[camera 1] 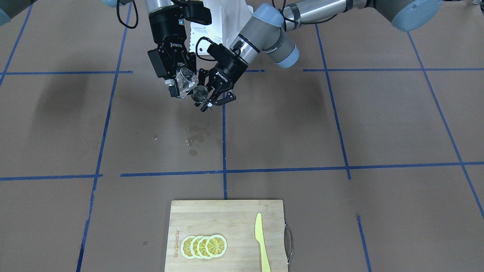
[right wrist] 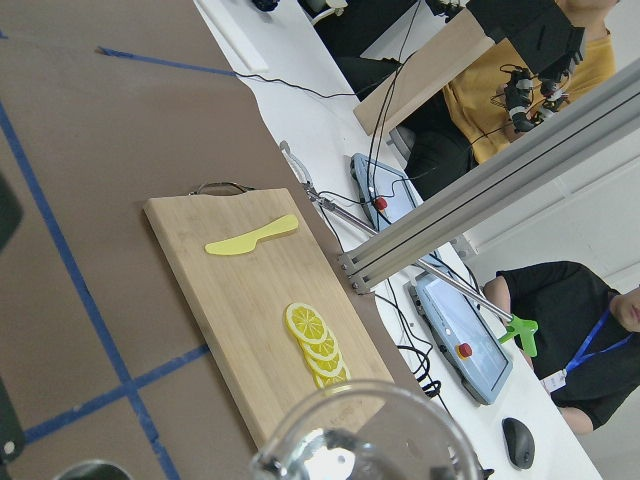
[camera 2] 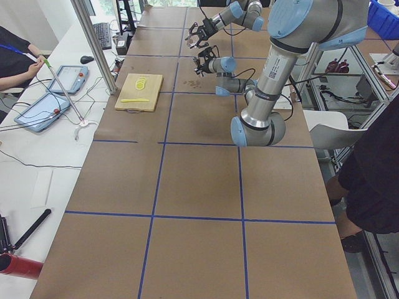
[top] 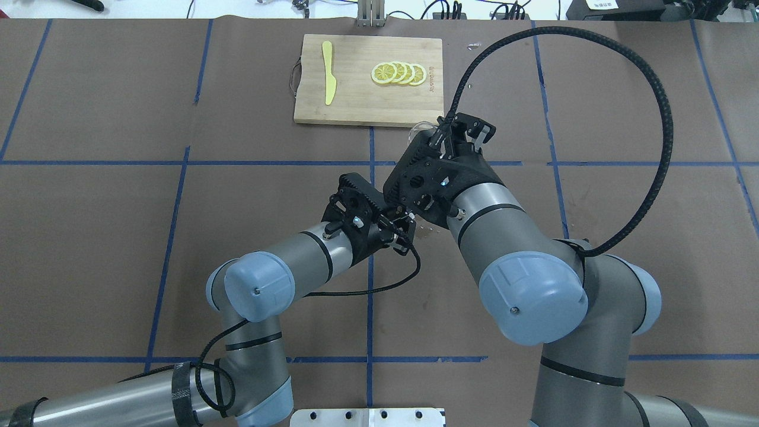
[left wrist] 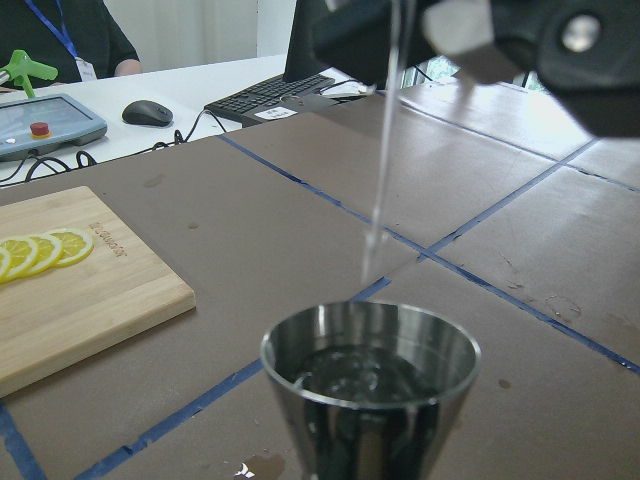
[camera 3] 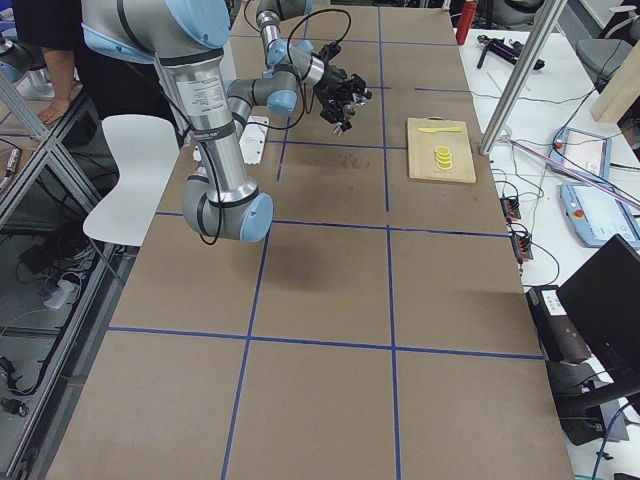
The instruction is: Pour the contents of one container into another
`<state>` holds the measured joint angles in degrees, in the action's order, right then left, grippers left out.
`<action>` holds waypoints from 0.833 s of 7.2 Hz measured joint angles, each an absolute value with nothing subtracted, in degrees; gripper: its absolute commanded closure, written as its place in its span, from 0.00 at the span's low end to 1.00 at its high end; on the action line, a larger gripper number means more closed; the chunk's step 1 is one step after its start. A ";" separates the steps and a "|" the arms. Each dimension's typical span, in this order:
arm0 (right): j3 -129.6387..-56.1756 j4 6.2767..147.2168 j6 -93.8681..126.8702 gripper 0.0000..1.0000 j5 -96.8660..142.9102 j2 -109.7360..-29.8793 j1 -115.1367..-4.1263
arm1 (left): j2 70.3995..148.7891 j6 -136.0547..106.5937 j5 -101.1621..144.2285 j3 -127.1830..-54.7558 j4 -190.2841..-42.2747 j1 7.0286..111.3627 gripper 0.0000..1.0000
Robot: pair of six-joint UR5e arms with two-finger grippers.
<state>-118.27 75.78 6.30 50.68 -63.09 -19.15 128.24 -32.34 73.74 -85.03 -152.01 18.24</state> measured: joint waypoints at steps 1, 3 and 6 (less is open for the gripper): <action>-118.34 75.71 9.40 1.00 50.75 -63.13 -19.29 | 128.24 -32.34 73.98 -85.02 -152.42 18.49 1.00; -118.99 75.68 18.27 1.00 50.87 -63.36 -19.67 | 127.88 -32.43 74.06 -85.07 -154.97 18.99 1.00; -122.20 75.67 32.24 1.00 52.24 -66.57 -21.38 | 126.99 -35.31 73.78 -85.36 -156.72 20.67 1.00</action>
<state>-122.20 75.67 32.24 52.24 -66.57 -21.38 126.99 -35.31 73.78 -85.36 -156.72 20.67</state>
